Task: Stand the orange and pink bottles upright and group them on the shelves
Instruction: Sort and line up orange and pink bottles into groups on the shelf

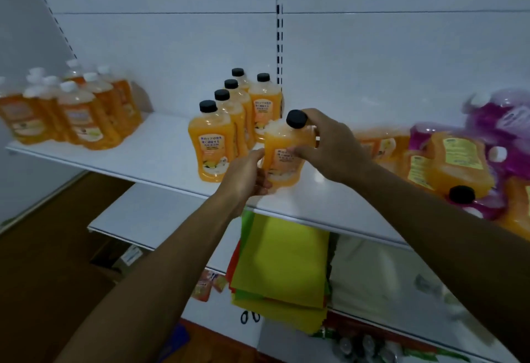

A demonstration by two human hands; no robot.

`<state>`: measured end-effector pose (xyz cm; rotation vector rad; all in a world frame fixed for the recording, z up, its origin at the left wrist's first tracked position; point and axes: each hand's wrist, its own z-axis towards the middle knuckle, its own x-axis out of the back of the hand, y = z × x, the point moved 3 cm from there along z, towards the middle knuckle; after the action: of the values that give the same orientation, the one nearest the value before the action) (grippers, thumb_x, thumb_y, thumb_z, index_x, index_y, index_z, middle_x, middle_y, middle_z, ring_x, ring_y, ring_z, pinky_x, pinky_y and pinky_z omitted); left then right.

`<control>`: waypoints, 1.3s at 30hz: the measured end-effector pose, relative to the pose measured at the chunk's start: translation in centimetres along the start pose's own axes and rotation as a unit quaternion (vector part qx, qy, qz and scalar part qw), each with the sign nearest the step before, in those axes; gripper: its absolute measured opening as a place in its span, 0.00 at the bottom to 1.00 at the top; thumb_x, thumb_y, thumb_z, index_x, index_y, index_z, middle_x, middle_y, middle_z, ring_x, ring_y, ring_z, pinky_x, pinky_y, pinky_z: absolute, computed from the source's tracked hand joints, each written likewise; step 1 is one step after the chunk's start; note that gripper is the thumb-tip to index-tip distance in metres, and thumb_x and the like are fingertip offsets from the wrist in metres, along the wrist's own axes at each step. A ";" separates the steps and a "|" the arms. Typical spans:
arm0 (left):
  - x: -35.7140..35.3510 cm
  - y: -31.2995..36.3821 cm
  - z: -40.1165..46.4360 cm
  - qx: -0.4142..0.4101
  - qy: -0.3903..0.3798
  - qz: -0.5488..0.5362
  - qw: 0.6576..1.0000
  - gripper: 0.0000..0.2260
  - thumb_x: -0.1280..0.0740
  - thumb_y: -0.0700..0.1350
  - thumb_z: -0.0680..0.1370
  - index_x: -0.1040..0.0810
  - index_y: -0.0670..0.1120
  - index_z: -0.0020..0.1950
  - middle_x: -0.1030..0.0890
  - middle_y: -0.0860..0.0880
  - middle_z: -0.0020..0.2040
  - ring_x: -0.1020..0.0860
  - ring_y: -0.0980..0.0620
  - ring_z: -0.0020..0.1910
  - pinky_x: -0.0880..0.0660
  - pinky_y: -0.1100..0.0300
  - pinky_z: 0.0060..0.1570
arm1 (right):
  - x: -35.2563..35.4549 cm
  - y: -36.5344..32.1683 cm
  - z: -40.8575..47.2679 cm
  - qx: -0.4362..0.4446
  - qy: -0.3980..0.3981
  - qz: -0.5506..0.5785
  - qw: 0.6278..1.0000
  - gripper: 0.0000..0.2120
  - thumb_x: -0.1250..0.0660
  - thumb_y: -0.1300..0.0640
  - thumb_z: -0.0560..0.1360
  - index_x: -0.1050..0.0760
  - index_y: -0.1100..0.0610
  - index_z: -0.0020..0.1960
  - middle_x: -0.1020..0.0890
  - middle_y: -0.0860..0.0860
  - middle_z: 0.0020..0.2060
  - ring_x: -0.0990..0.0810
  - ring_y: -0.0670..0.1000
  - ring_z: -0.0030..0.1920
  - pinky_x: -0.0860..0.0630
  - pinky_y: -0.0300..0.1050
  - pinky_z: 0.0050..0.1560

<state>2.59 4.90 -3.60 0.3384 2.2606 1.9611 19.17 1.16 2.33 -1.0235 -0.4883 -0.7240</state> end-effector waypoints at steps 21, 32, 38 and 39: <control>-1.1 0.7 9.9 -0.161 -0.003 0.107 0.981 0.18 0.33 0.42 0.78 0.31 0.55 0.65 0.24 0.58 0.53 0.26 0.66 0.47 0.31 0.78 0.40 | -4.3 5.1 13.8 -0.045 -0.026 -0.002 0.999 0.22 0.29 0.54 0.73 0.29 0.55 0.65 0.22 0.52 0.57 0.24 0.51 0.54 0.27 0.43 0.53; -4.3 -0.7 7.2 -0.139 -0.001 0.236 0.962 0.28 0.34 0.51 0.78 0.39 0.50 0.76 0.32 0.51 0.73 0.32 0.49 0.70 0.31 0.48 0.67 | -1.0 6.9 9.9 -0.063 -0.031 -0.076 0.995 0.31 0.32 0.50 0.76 0.40 0.55 0.75 0.32 0.55 0.70 0.32 0.54 0.69 0.34 0.47 0.66; -11.1 -0.3 7.8 -0.088 -0.060 0.261 0.960 0.33 0.30 0.49 0.76 0.43 0.49 0.77 0.34 0.48 0.75 0.32 0.46 0.71 0.30 0.47 0.66 | 7.5 11.3 5.2 -0.111 -0.010 -0.169 0.979 0.27 0.35 0.53 0.77 0.38 0.54 0.74 0.32 0.53 0.71 0.33 0.53 0.70 0.36 0.46 0.68; -12.0 -0.4 8.1 -0.098 -0.068 0.267 0.956 0.35 0.29 0.48 0.76 0.44 0.49 0.77 0.35 0.47 0.75 0.32 0.46 0.71 0.31 0.46 0.67 | 8.6 12.2 4.5 -0.126 -0.020 -0.185 0.974 0.28 0.35 0.55 0.77 0.39 0.54 0.74 0.32 0.53 0.71 0.33 0.53 0.70 0.35 0.47 0.68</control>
<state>16.16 9.55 -5.73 1.1194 2.0060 2.2847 33.84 6.49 2.97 -1.2003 -0.6428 -1.1199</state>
